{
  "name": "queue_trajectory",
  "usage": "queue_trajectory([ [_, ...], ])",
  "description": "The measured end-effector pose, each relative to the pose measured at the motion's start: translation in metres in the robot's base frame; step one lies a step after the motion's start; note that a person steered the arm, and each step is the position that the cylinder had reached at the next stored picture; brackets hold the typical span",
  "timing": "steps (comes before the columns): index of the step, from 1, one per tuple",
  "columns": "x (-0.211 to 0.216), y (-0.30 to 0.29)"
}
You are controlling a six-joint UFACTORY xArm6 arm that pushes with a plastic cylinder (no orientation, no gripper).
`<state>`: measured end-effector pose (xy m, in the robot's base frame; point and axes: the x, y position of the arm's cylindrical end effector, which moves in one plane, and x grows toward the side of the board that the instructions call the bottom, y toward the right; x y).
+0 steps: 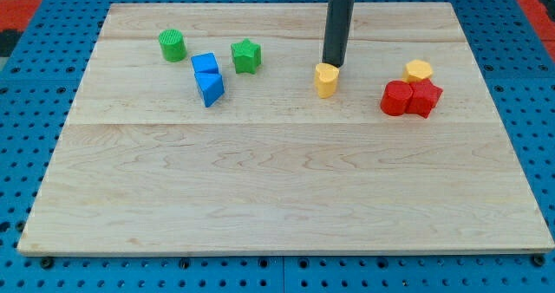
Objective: Push the yellow heart into the yellow hexagon
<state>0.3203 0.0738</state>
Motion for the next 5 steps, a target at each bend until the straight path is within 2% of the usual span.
queue_trajectory([
  [1, -0.013, -0.081],
  [2, 0.03, -0.064],
  [3, 0.049, -0.03],
  [4, 0.047, 0.044],
  [5, 0.046, 0.058],
])
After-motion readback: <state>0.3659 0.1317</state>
